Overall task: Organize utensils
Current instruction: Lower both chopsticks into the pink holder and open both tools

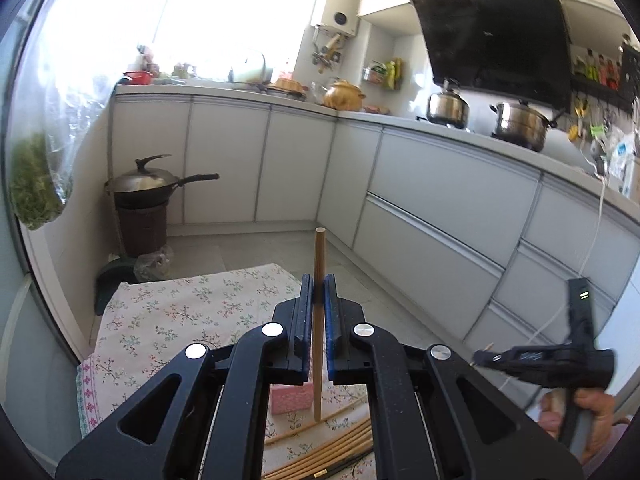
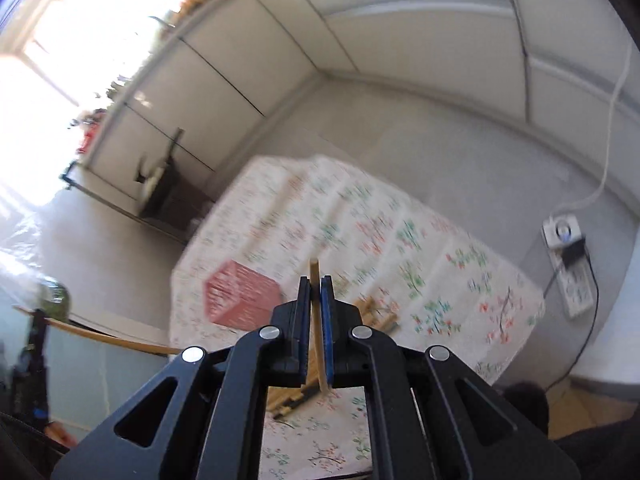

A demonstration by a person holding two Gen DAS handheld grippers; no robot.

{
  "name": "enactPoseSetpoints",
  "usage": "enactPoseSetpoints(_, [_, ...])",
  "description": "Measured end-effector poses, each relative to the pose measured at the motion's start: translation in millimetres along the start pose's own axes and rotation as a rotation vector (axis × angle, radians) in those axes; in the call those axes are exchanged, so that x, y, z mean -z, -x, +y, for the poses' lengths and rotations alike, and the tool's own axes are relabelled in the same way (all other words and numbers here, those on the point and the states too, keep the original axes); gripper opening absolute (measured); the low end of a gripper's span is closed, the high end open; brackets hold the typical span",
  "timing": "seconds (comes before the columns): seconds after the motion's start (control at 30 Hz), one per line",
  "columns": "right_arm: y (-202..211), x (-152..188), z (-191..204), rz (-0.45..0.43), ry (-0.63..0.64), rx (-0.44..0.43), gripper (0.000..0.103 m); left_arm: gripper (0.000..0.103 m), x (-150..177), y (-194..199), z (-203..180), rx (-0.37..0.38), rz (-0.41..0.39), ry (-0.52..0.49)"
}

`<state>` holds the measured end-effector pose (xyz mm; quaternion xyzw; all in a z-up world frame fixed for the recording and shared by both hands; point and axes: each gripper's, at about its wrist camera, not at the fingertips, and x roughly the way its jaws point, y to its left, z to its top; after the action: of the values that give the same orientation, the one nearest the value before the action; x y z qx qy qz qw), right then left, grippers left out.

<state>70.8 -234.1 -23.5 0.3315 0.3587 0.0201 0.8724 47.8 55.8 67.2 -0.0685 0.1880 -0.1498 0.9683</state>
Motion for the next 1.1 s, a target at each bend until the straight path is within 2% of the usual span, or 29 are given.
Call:
enactPoseSetpoints(0.17, [31,-39,46,-0.115,0.072,-0.091,0.005,0.005,-19,-10,8,-0.048,-0.043,0.064])
enactPoseSetpoints(0.37, [22,-71,75,-0.13,0.082,-0.152,0.005,0.005,-28,-42,26,-0.118,-0.061,0.147])
enactPoseSetpoints(0.5, [5,-79,91,-0.101,0.093,-0.173,0.005,0.006,-18,-73,39,-0.139,-0.009,0.191])
enactPoseSetpoints(0.57, [-7,-78,94,-0.079,0.095,-0.178,0.005,0.008,-5,-90,46,-0.128,0.051,0.227])
enactPoseSetpoints(0.6, [-12,-77,94,-0.07,0.094,-0.18,0.005,0.012,0,-95,49,-0.132,0.077,0.244])
enactPoseSetpoints(0.67, [-24,-74,97,-0.044,0.097,-0.179,0.005,0.021,5,-94,55,-0.146,0.083,0.276])
enactPoseSetpoints(0.83, [-43,-68,100,-0.012,0.121,-0.145,0.005,0.043,-11,-56,71,-0.206,-0.037,0.328])
enactPoseSetpoints(0.93, [-56,-66,102,0.017,0.132,-0.125,0.005,0.047,-18,-38,80,-0.218,-0.086,0.368])
enactPoseSetpoints(1.1, [-76,-66,111,0.048,0.157,-0.095,0.006,0.047,-21,-40,77,-0.246,-0.075,0.334])
